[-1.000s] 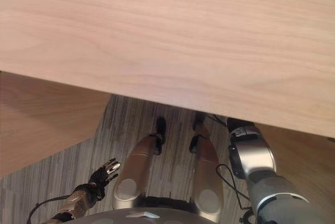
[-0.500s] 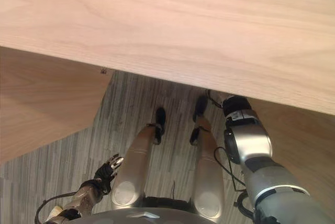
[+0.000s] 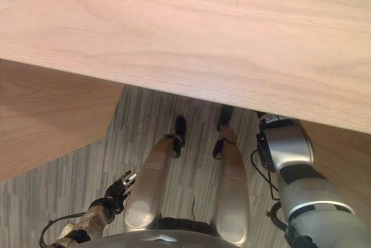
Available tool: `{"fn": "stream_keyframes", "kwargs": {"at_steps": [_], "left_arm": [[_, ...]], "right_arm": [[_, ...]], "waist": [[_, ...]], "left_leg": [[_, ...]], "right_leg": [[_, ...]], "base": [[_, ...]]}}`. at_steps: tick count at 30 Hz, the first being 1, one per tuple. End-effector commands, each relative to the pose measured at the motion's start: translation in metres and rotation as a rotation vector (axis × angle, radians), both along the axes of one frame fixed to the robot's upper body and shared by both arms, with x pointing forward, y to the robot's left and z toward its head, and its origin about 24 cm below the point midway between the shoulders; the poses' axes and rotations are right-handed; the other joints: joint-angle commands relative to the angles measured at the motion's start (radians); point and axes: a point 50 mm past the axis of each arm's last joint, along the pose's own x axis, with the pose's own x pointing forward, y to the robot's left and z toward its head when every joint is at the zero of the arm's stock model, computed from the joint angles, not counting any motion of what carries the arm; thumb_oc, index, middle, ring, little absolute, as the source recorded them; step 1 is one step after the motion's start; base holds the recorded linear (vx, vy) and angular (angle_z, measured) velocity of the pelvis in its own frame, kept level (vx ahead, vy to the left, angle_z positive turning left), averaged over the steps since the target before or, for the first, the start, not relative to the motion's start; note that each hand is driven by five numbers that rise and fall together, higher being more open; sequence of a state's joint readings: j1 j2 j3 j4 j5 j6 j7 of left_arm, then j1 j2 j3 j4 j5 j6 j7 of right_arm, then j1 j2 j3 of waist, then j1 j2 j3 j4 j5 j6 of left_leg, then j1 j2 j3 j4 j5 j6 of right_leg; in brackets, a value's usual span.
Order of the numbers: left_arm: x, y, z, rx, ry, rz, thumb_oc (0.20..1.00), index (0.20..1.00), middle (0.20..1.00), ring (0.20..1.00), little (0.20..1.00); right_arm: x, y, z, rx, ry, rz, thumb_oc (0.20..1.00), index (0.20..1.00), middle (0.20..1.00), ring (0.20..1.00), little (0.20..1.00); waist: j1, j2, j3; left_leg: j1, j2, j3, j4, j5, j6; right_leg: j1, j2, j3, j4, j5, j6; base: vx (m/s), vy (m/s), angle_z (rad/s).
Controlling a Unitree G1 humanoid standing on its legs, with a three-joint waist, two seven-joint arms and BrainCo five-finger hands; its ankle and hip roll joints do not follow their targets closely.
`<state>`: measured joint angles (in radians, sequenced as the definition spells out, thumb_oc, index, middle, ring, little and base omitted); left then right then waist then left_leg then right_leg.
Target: Put the empty folder in the office cabinet
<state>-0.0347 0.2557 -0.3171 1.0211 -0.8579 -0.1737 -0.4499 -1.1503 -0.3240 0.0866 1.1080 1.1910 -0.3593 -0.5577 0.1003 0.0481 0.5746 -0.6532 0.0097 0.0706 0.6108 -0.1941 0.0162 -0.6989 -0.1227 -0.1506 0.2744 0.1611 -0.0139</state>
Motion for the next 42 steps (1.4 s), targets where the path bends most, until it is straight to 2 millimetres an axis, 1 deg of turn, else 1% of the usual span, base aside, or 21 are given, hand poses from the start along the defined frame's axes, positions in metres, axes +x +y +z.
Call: {"fn": "stream_keyframes", "kwargs": {"at_steps": [1, 3, 10, 13, 14, 15, 17, 19, 20, 22, 23, 24, 25, 27, 28, 31, 33, 35, 37, 40, 42], "left_arm": [[-0.028, -0.003, -0.011, -0.007, 0.073, -0.019, 1.0, 1.0, 1.0, 1.0, 1.0], [-0.027, -0.004, -0.011, -0.013, 0.066, -0.022, 1.0, 1.0, 1.0, 1.0, 1.0], [-0.028, -0.007, -0.011, -0.015, 0.059, -0.038, 1.0, 1.0, 1.0, 1.0, 1.0], [-0.028, -0.007, -0.011, -0.016, 0.047, -0.038, 1.0, 1.0, 1.0, 1.0, 1.0], [-0.025, -0.007, -0.009, -0.015, 0.034, -0.039, 1.0, 1.0, 1.0, 1.0, 1.0], [-0.027, -0.007, -0.01, -0.014, 0.039, -0.04, 1.0, 1.0, 1.0, 1.0, 1.0], [-0.023, -0.008, -0.009, -0.013, 0.027, -0.04, 1.0, 1.0, 1.0, 1.0, 1.0], [-0.023, -0.008, -0.009, -0.009, 0.029, -0.047, 1.0, 1.0, 1.0, 1.0, 1.0], [-0.021, -0.01, -0.008, -0.004, 0.019, -0.047, 1.0, 1.0, 1.0, 1.0, 1.0], [-0.02, -0.009, -0.008, -0.002, 0.018, -0.045, 1.0, 1.0, 1.0, 1.0, 1.0], [-0.018, -0.01, -0.008, 0.004, 0.015, -0.042, 1.0, 1.0, 1.0, 1.0, 1.0], [-0.018, -0.01, -0.008, 0.007, 0.013, -0.043, 1.0, 1.0, 1.0, 1.0, 1.0], [-0.018, -0.011, -0.008, 0.019, 0.016, -0.045, 1.0, 1.0, 1.0, 1.0, 1.0], [-0.02, -0.013, -0.009, 0.022, 0.022, -0.043, 1.0, 1.0, 1.0, 1.0, 1.0], [-0.019, -0.021, -0.01, 0.032, 0.032, -0.044, 1.0, 1.0, 1.0, 1.0, 1.0], [-0.009, -0.029, -0.007, 0.063, 0.041, -0.049, 1.0, 1.0, 1.0, 1.0, 1.0], [0.006, -0.036, -0.002, 0.094, 0.037, -0.049, 1.0, 1.0, 1.0, 1.0, 1.0], [0.023, -0.045, 0.004, 0.114, 0.033, -0.035, 1.0, 1.0, 1.0, 1.0, 1.0], [0.028, -0.048, 0.006, 0.114, 0.03, -0.027, 1.0, 1.0, 1.0, 1.0, 1.0], [0.052, -0.064, 0.017, 0.111, -0.002, -0.005, 1.0, 1.0, 1.0, 1.0, 1.0], [0.062, -0.068, 0.023, 0.106, -0.022, 0.006, 1.0, 1.0, 1.0, 1.0, 1.0]], "right_arm": [[-0.006, -0.037, 0.037, -0.12, -0.09, -0.077, 0.2, 0.2, 0.2, 0.2, 0.2], [-0.003, -0.033, 0.041, -0.111, -0.08, -0.052, 1.0, 1.0, 1.0, 1.0, 1.0], [-0.003, -0.035, 0.036, -0.16, 0.0, -0.065, 1.0, 1.0, 1.0, 1.0, 1.0], [-0.004, -0.037, 0.027, -0.213, 0.062, -0.082, 1.0, 1.0, 1.0, 1.0, 1.0], [-0.004, -0.038, 0.027, -0.243, 0.078, -0.091, 1.0, 1.0, 1.0, 1.0, 1.0], [-0.004, -0.038, 0.022, -0.259, 0.098, -0.093, 1.0, 1.0, 1.0, 1.0, 1.0], [-0.005, -0.038, 0.019, -0.317, 0.129, -0.095, 1.0, 1.0, 1.0, 1.0, 1.0], [-0.007, -0.038, 0.004, -0.325, 0.193, -0.098, 1.0, 1.0, 1.0, 1.0, 1.0], [-0.009, -0.042, -0.009, -0.348, 0.238, -0.097, 1.0, 1.0, 1.0, 1.0, 1.0], [-0.01, -0.042, -0.015, -0.345, 0.256, -0.081, 1.0, 1.0, 1.0, 1.0, 1.0], [-0.013, -0.045, -0.031, -0.362, 0.304, -0.071, 1.0, 1.0, 1.0, 1.0, 1.0], [-0.014, -0.045, -0.037, -0.363, 0.321, -0.067, 1.0, 1.0, 1.0, 1.0, 1.0], [-0.019, -0.048, -0.056, -0.385, 0.371, -0.039, 1.0, 1.0, 1.0, 1.0, 1.0], [-0.02, -0.048, -0.062, -0.4, 0.384, -0.028, 1.0, 1.0, 1.0, 1.0, 1.0], [-0.022, -0.044, -0.071, -0.422, 0.413, -0.005, 1.0, 1.0, 1.0, 1.0, 1.0], [-0.021, -0.035, -0.077, -0.404, 0.449, 0.017, 1.0, 1.0, 1.0, 1.0, 1.0], [-0.018, -0.027, -0.076, -0.386, 0.463, 0.041, 1.0, 1.0, 1.0, 1.0, 1.0], [-0.016, -0.017, -0.078, -0.439, 0.472, 0.089, 1.0, 1.0, 1.0, 1.0, 1.0], [-0.016, -0.014, -0.08, -0.473, 0.472, 0.109, 1.0, 1.0, 1.0, 1.0, 1.0], [-0.017, 0.001, -0.088, -0.748, 0.439, 0.243, 1.0, 1.0, 1.0, 1.0, 1.0], [-0.021, 0.007, -0.099, -0.813, 0.415, 0.342, 1.0, 1.0, 1.0, 1.0, 1.0]], "waist": [[0.018, 0.049, -0.055], [0.021, 0.053, -0.055], [0.023, 0.052, -0.055], [0.02, 0.049, -0.055], [0.012, 0.039, -0.055], [0.019, 0.047, -0.055], [0.009, 0.037, -0.055], [0.012, 0.042, -0.055], [0.005, 0.03, -0.055], [0.004, 0.029, -0.055], [0.0, 0.023, -0.055], [-0.001, 0.021, -0.055], [-0.005, 0.016, -0.055], [0.002, 0.025, -0.055], [0.007, 0.022, -0.055], [0.014, 0.005, -0.055], [0.012, -0.028, -0.055], [0.006, -0.053, -0.055], [0.002, -0.061, -0.055], [-0.032, -0.086, -0.055], [-0.05, -0.094, -0.055]], "left_leg": [[-0.018, -0.014, -0.025, 0.153, -0.064, 0.005], [-0.022, -0.013, -0.021, 0.153, -0.056, 0.001], [-0.016, -0.014, -0.016, 0.152, -0.052, -0.003], [0.008, -0.011, -0.009, 0.141, -0.051, -0.005], [-0.008, -0.018, 0.004, 0.136, -0.028, 0.001], [0.022, -0.011, -0.005, 0.133, -0.051, -0.005], [0.014, -0.019, 0.011, 0.127, -0.029, 0.001], [0.054, -0.013, 0.007, 0.125, -0.051, -0.003], [0.051, -0.02, 0.025, 0.122, -0.037, 0.006], [0.057, -0.022, 0.025, 0.12, -0.039, 0.007], [0.077, -0.028, 0.031, 0.114, -0.047, 0.012], [0.084, -0.029, 0.033, 0.112, -0.049, 0.013], [0.11, -0.033, 0.037, 0.111, -0.057, 0.015], [0.135, -0.025, 0.026, 0.112, -0.081, 0.012], [0.152, -0.027, 0.029, 0.119, -0.086, 0.019], [0.17, -0.034, 0.027, 0.131, -0.099, 0.027], [0.156, -0.051, 0.033, 0.145, -0.087, 0.037], [0.185, -0.053, 0.035, 0.137, -0.097, 0.037], [0.197, -0.054, 0.037, 0.13, -0.095, 0.036], [0.262, -0.057, 0.053, 0.095, -0.079, 0.026], [0.283, -0.056, 0.06, 0.094, -0.074, 0.023]], "right_leg": [[0.073, 0.012, -0.019, -0.043, -0.138, 0.02], [0.071, 0.01, -0.02, -0.042, -0.142, 0.016], [0.081, 0.009, -0.021, -0.049, -0.142, 0.013], [0.106, 0.01, -0.021, -0.069, -0.134, 0.015], [0.094, -0.003, -0.027, -0.082, -0.109, 0.009], [0.118, 0.007, -0.02, -0.078, -0.13, 0.018], [0.111, -0.006, -0.024, -0.094, -0.103, 0.013], [0.144, 0.0, -0.017, -0.096, -0.117, 0.025], [0.142, -0.012, -0.019, -0.114, -0.09, 0.022], [0.146, -0.013, -0.017, -0.116, -0.087, 0.024], [0.161, -0.017, -0.013, -0.126, -0.078, 0.03], [0.165, -0.019, -0.012, -0.129, -0.075, 0.031], [0.188, -0.021, -0.009, -0.143, -0.072, 0.037], [0.209, -0.009, -0.003, -0.14, -0.089, 0.048], [0.223, -0.006, 0.003, -0.145, -0.082, 0.055], [0.244, -0.006, 0.003, -0.152, -0.077, 0.058], [0.239, -0.019, -0.002, -0.159, -0.048, 0.054], [0.256, -0.016, -0.001, -0.166, -0.039, 0.061], [0.263, -0.014, 0.002, -0.171, -0.038, 0.062], [0.293, -0.01, 0.021, -0.191, -0.031, 0.066], [0.31, -0.012, 0.031, -0.201, -0.029, 0.069]], "base": [[-0.01, 0.015, -0.04], [-0.01, 0.018, -0.01], [-0.02, 0.015, -0.02], [-0.06, 0.028, -0.03], [-0.06, 0.052, -0.03], [-0.15, 0.057, -0.02], [-0.09, 0.046, -0.03], [-0.02, 0.056, -0.01], [-0.06, 0.059, -0.03], [-0.08, 0.034, -0.05], [-0.05, 0.038, 0.07], [-0.09, 0.068, 0.02], [-0.05, 0.038, -0.03], [0.06, 0.036, -0.01], [0.1, 0.003, -0.07], [-0.01, -0.052, -0.15], [-0.09, -0.101, 0.08], [-0.06, -0.034, 0.17], [-0.07, 0.024, 0.01], [-0.17, 0.172, -0.09], [-0.15, 0.17, -0.24]]}}
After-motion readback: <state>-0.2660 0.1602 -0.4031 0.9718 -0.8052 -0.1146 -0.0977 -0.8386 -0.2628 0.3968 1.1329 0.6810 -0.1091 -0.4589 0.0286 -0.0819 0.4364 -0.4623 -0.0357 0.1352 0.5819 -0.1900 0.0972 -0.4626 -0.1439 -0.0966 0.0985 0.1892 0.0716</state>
